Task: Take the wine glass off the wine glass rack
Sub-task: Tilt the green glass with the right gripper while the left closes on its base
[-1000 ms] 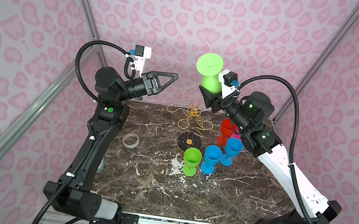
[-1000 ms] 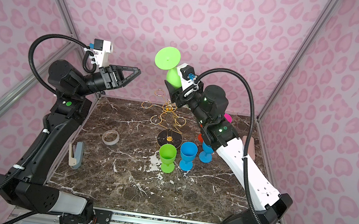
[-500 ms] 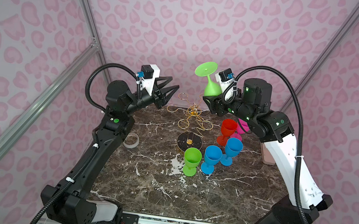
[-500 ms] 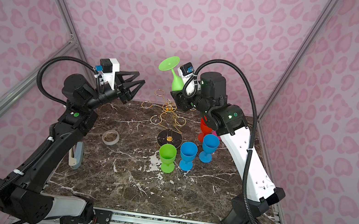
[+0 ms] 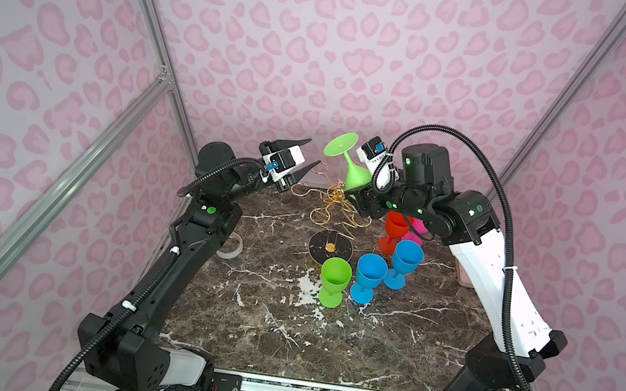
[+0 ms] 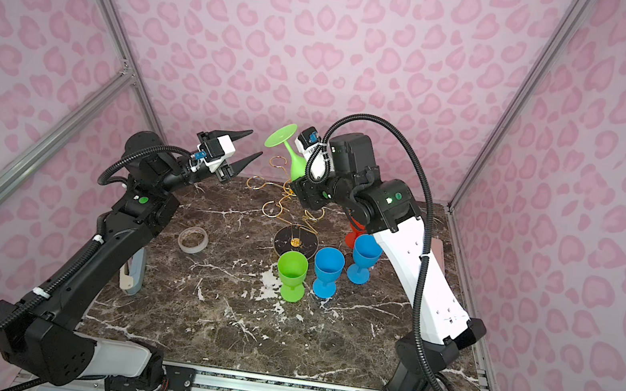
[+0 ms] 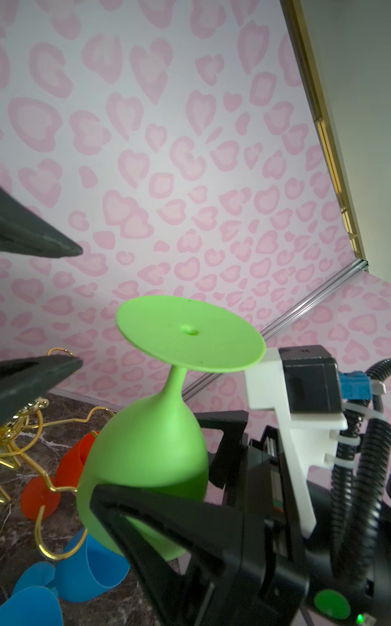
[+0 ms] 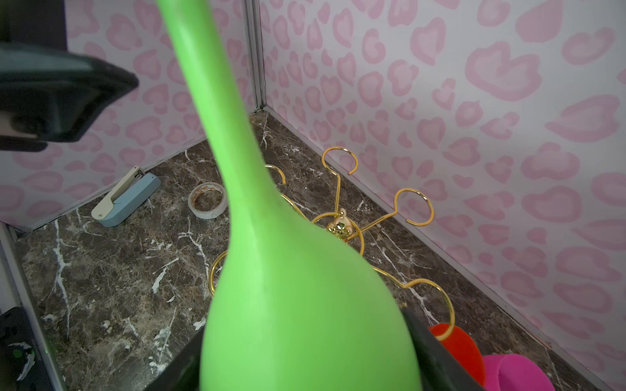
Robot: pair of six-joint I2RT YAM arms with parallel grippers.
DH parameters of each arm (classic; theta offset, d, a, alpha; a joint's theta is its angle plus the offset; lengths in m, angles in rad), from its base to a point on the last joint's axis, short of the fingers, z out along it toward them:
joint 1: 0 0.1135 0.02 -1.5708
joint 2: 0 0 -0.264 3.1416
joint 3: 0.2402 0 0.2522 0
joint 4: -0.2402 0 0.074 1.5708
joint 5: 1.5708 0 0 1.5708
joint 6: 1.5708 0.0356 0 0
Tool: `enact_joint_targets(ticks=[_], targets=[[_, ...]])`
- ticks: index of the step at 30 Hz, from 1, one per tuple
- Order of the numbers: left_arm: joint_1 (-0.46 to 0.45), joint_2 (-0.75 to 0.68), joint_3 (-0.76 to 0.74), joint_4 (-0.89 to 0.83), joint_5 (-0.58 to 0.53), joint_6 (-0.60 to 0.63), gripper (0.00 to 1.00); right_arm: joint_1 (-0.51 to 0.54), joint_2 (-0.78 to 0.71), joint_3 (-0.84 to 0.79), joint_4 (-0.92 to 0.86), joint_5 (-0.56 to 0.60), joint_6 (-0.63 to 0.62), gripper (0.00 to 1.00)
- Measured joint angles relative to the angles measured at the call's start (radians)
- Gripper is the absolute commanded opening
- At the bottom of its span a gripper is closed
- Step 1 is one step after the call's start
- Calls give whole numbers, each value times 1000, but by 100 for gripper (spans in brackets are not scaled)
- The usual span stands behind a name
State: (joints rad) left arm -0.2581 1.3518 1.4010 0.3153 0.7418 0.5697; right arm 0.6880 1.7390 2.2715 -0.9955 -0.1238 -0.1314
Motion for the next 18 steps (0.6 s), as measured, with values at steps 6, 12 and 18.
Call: enact_joint_targets(ticks=[6, 12, 18], targets=[[-4, 1, 0, -4, 60, 60, 45, 13, 30, 10, -29, -7, 0, 68], [-7, 1, -8, -6, 73, 85, 37, 32, 52, 15, -40, -32, 8, 67], [-12, 1, -26, -5, 61, 97, 24, 40, 57, 8, -41, -53, 17, 67]])
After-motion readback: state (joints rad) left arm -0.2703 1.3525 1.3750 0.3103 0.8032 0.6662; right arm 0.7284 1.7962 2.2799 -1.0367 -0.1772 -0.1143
